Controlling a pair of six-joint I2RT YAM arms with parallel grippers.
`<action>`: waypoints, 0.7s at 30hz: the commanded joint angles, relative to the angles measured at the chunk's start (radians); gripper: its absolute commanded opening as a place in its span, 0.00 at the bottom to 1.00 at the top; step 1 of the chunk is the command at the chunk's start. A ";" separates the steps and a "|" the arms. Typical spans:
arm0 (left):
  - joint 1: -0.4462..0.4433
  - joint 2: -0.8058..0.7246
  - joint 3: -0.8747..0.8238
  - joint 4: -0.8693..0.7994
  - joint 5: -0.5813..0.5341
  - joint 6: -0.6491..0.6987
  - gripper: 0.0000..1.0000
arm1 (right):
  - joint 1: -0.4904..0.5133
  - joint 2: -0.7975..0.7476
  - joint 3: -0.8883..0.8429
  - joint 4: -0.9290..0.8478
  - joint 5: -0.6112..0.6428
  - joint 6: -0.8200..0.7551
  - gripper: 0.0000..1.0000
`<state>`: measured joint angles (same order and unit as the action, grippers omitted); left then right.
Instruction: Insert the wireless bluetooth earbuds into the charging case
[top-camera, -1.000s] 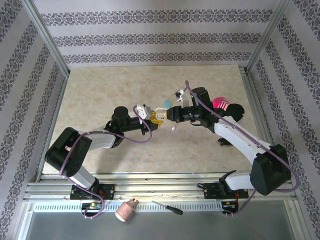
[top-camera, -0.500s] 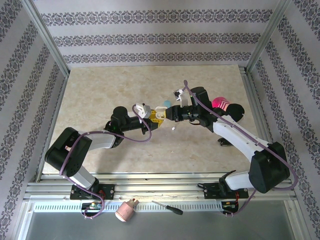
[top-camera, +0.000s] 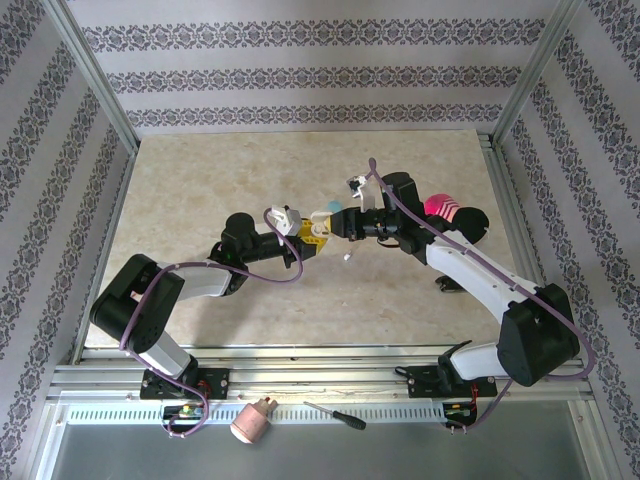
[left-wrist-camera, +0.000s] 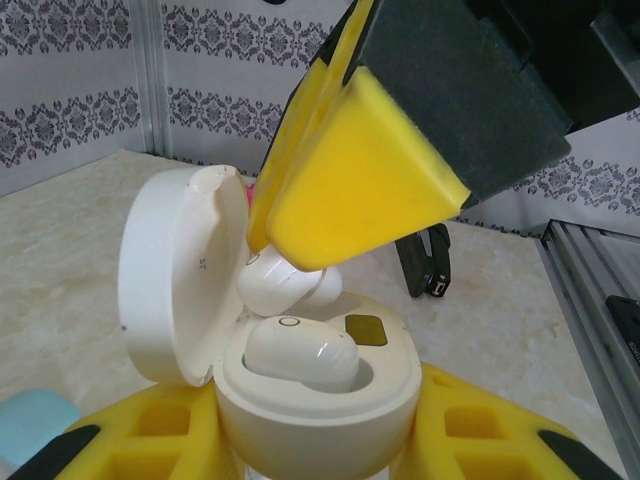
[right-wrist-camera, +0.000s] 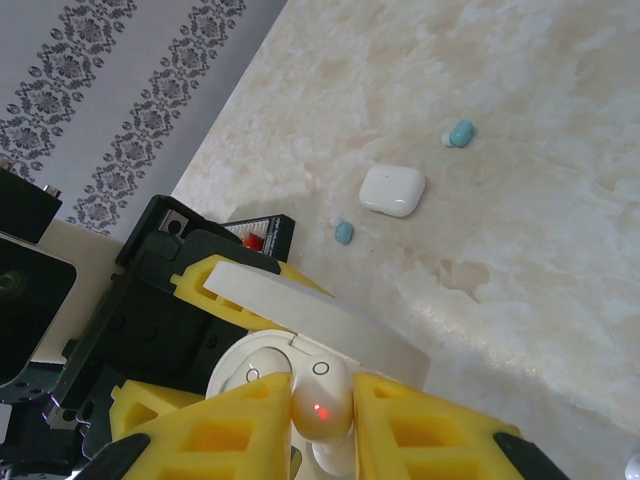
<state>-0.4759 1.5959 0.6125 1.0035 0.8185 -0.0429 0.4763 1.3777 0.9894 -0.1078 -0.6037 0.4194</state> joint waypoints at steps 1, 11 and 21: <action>0.005 0.003 0.029 0.083 0.016 -0.027 0.23 | 0.013 0.005 -0.025 0.042 -0.017 0.006 0.21; 0.014 0.001 0.027 0.121 -0.006 -0.065 0.23 | 0.011 -0.012 -0.052 0.047 -0.010 0.000 0.22; 0.025 0.007 0.027 0.121 -0.009 -0.057 0.23 | -0.002 -0.058 -0.065 0.032 -0.013 -0.004 0.21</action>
<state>-0.4667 1.6001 0.6132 1.0405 0.8082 -0.0879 0.4751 1.3437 0.9401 -0.0593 -0.6041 0.4191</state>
